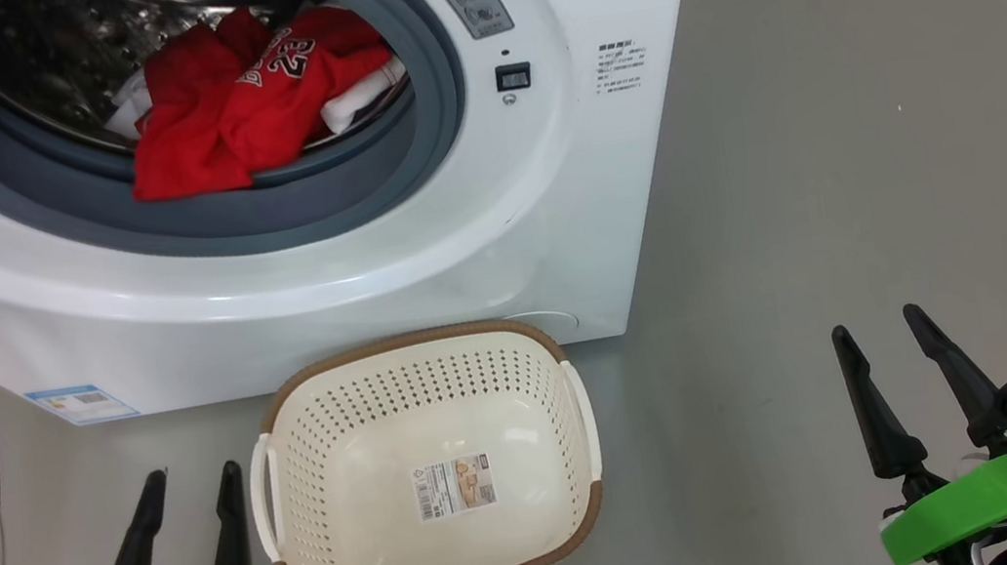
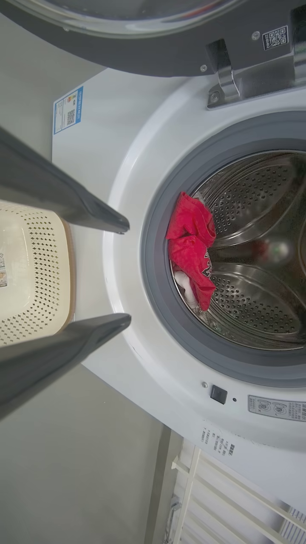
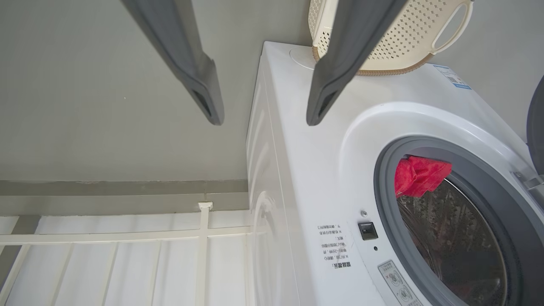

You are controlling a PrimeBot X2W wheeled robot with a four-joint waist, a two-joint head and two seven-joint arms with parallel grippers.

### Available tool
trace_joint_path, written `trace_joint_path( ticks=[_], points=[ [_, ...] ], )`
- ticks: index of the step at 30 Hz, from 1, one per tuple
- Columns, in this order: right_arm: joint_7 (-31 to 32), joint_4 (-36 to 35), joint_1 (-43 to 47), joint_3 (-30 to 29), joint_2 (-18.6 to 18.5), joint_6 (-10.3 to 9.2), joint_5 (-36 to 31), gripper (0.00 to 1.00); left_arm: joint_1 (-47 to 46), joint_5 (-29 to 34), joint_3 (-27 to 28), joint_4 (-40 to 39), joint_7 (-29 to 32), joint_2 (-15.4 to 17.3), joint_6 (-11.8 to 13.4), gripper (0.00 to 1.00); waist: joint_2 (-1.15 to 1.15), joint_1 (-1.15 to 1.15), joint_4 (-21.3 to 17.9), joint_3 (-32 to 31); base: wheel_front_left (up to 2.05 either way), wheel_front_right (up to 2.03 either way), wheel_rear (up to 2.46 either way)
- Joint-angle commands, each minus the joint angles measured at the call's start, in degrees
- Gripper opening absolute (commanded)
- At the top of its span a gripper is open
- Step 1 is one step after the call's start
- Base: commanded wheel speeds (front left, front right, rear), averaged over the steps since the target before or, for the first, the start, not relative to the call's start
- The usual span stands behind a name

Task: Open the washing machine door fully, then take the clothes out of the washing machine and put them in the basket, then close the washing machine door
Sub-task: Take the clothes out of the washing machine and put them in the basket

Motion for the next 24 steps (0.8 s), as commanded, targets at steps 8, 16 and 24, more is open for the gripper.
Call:
trace_joint_path(
  ticks=[8,16,24],
  points=[
    [-0.52,-1.64,-3.48,1.96,-0.26,0.43,1.20,1.00,-5.93,1.38,0.64,2.17,-0.29,2.59,0.04,1.00,0.00,0.00,-1.28,3.27,0.00,0.00,0.00],
    [-0.52,-2.05,-5.97,2.63,-0.26,0.43,2.19,1.00,-19.32,3.12,-1.70,12.67,-0.29,4.98,0.04,1.00,0.00,0.00,-4.01,8.24,0.00,0.00,0.00],
    [-0.52,-2.90,-9.14,3.56,-0.26,0.43,3.76,1.00,-38.23,5.72,-3.69,29.15,-0.13,6.79,0.04,1.00,0.00,0.00,-7.35,14.21,0.00,0.00,0.00]
  ],
)
